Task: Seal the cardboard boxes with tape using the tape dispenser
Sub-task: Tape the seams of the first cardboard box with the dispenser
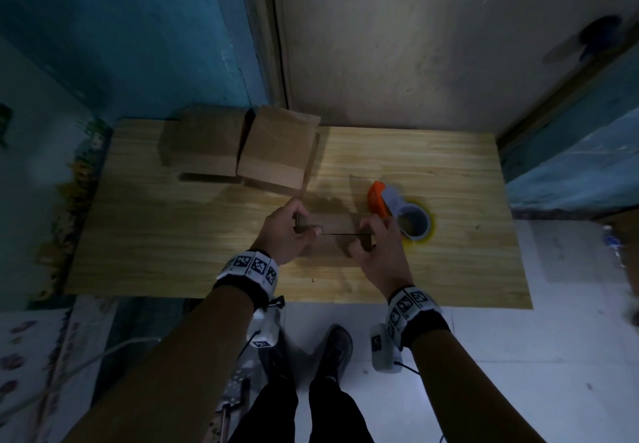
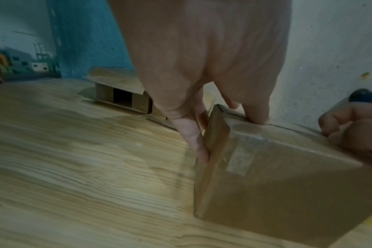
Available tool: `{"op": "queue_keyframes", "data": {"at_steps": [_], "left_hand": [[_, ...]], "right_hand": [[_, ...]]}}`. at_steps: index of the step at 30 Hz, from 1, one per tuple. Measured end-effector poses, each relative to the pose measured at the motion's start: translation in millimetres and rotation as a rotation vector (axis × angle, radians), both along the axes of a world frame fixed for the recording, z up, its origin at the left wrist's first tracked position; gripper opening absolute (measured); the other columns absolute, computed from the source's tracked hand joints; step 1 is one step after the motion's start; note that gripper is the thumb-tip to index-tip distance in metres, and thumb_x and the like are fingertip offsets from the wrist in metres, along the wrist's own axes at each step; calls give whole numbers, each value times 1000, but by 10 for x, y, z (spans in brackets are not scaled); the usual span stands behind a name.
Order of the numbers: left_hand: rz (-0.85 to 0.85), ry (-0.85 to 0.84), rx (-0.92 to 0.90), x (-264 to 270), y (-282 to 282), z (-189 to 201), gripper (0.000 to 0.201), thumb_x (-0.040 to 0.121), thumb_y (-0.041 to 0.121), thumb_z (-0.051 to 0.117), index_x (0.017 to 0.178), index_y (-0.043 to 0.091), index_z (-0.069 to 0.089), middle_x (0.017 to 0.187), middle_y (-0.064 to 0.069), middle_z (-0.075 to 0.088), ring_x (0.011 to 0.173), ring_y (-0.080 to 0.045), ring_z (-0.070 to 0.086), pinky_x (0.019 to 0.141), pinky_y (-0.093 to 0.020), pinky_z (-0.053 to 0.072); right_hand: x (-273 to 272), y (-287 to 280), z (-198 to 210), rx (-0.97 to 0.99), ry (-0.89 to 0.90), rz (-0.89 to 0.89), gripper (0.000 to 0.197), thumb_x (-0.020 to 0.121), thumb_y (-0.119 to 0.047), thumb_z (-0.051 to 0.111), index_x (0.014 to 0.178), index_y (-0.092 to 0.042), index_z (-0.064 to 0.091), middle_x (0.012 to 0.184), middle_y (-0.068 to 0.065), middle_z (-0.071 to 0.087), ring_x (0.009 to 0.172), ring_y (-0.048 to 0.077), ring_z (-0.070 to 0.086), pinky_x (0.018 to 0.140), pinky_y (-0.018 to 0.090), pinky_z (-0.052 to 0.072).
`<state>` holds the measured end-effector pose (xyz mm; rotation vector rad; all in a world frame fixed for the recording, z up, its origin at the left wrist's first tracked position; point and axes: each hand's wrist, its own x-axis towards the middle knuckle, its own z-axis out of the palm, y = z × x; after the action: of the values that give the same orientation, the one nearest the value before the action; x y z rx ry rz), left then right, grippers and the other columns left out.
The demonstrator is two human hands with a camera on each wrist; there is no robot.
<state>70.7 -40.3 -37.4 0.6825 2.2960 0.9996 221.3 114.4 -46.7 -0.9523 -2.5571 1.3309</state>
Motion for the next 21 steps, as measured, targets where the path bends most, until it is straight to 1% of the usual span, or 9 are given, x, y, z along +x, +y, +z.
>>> {"op": "queue_keyframes", "data": {"at_steps": [4,6,7,8,10,12,14,18,21], "left_hand": [[6,0,-5,26,-17,-3,26,83,35,74,89,25,50,90,7,60,82,-9,57,60,-23,39],[11,22,-10,51,-29,-4,25,83,35,73,90,25,51,91,8,59,81,-7,55,59,-21,38],[16,28,-13,61,-33,-2,25,83,34,73,91,25,51,91,9,59,80,-5,55,58,-20,36],[23,29,-13,69,-35,3,25,83,34,73,91,25,51,90,9,60,79,-3,54,58,-20,36],[33,17,-5,72,-38,9,25,83,33,73,90,25,52,90,8,60,78,-4,55,57,-20,37],[37,-7,10,63,-37,11,25,82,33,74,89,25,52,91,7,61,78,-6,56,58,-21,38],[40,-14,8,62,-38,21,25,82,33,74,90,24,52,92,7,61,78,-5,55,59,-21,38],[38,-2,7,76,-35,28,25,83,32,73,91,22,52,91,4,61,74,-5,52,57,-22,36],[38,-4,4,84,-33,28,25,83,32,73,90,23,50,89,3,60,76,-10,54,58,-23,38]], "right_hand": [[-5,196,-10,122,36,79,7,90,-22,63,88,-19,56,98,1,54,95,19,51,77,28,37],[-28,346,-3,201,21,-22,13,95,-22,56,84,-15,58,91,3,58,93,26,56,73,30,37],[-42,425,8,222,-4,-107,11,95,-21,56,88,-13,60,93,5,60,94,28,58,75,32,41],[-52,505,2,232,-43,-175,11,94,-21,57,95,-12,62,99,8,62,97,29,59,78,37,47],[-67,592,0,200,-207,-214,25,92,-32,61,108,-13,60,110,9,63,100,30,60,83,41,52],[-82,617,-5,204,-349,-178,35,91,-45,62,107,-15,56,106,8,64,94,30,62,81,41,54],[-91,605,-23,257,-414,-128,44,92,-51,60,113,-12,55,106,10,65,94,32,64,85,40,52],[-102,560,-76,381,-559,-27,49,96,-49,55,129,-13,53,115,11,68,106,33,64,105,40,36],[-108,546,-119,414,-577,-22,40,98,-38,55,128,-12,55,114,12,69,108,33,63,109,40,32]]}}
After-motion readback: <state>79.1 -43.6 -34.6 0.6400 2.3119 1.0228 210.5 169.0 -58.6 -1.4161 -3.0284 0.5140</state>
